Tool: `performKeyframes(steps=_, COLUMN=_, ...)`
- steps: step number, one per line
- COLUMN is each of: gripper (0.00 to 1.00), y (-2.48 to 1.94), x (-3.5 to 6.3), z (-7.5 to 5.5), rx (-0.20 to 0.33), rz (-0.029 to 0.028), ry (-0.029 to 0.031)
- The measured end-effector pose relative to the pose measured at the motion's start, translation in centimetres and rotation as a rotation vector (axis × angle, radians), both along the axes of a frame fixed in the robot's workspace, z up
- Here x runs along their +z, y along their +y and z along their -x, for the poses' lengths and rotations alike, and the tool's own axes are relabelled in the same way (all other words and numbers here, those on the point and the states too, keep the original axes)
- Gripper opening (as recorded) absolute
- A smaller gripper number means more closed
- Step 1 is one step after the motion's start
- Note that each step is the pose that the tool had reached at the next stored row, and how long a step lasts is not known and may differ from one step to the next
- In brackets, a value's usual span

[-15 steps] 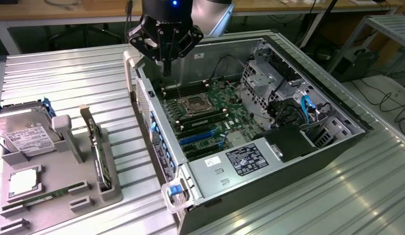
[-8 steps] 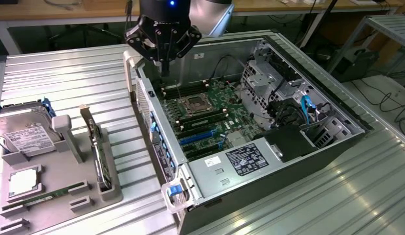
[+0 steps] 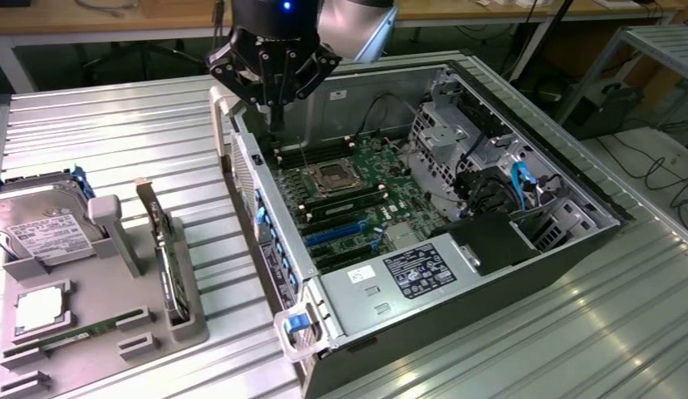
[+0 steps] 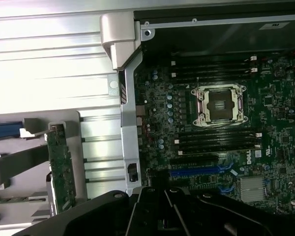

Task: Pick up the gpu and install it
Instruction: 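Reach for the gpu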

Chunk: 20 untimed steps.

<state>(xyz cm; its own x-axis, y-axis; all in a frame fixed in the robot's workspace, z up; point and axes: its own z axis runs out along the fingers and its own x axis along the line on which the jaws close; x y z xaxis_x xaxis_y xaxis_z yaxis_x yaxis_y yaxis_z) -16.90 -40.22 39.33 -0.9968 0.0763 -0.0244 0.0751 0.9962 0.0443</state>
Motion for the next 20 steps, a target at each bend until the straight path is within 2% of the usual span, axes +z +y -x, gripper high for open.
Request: performKeyframes(steps=20, gripper=0.11, y=-0.41, x=0.0, z=1.7, rx=0.0, rz=0.0, ry=0.0)
